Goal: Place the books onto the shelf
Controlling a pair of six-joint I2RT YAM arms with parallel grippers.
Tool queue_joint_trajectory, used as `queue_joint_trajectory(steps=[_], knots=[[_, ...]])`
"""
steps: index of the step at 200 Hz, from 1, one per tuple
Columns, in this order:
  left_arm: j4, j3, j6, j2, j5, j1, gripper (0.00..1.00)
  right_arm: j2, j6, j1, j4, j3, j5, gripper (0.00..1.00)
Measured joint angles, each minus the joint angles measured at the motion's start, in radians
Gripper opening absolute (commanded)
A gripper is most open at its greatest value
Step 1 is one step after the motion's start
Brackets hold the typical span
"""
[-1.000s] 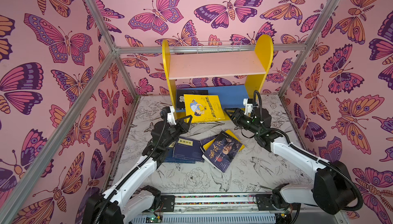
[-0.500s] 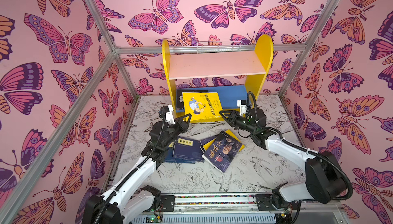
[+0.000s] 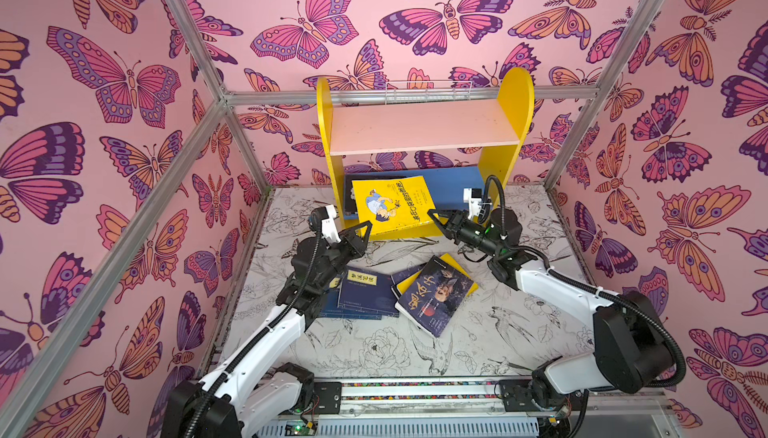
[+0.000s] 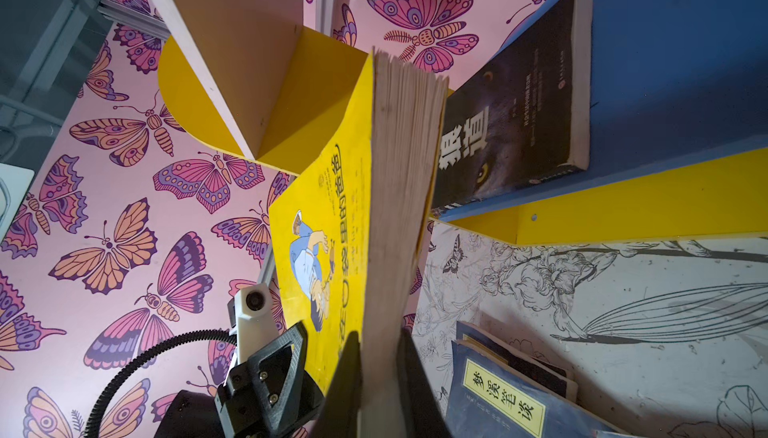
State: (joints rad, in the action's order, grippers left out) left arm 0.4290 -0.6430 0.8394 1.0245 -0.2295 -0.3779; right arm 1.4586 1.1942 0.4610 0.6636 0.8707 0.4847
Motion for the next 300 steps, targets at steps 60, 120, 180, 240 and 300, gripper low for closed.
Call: queue_joint_trajectory(steps=[60,120,180,240,300], knots=[[-0.198,0.006,-0.011,-0.073,0.101,0.020,0.70,0.015,-0.006,0.012,0.007,0.002,-0.020,0.00],[-0.652,0.018,0.083,-0.265,0.403,0.082,0.71,0.127,-0.017,0.012,0.004,0.061,-0.145,0.00],[-0.886,0.079,0.135,-0.351,0.491,0.109,0.71,0.338,-0.017,0.021,0.016,0.245,-0.215,0.00],[-0.922,0.083,0.139,-0.334,0.492,0.111,0.71,0.496,-0.032,0.051,0.014,0.428,-0.248,0.00],[-0.925,0.083,0.139,-0.332,0.492,0.111,0.71,0.567,-0.042,0.084,0.000,0.481,-0.276,0.00]])
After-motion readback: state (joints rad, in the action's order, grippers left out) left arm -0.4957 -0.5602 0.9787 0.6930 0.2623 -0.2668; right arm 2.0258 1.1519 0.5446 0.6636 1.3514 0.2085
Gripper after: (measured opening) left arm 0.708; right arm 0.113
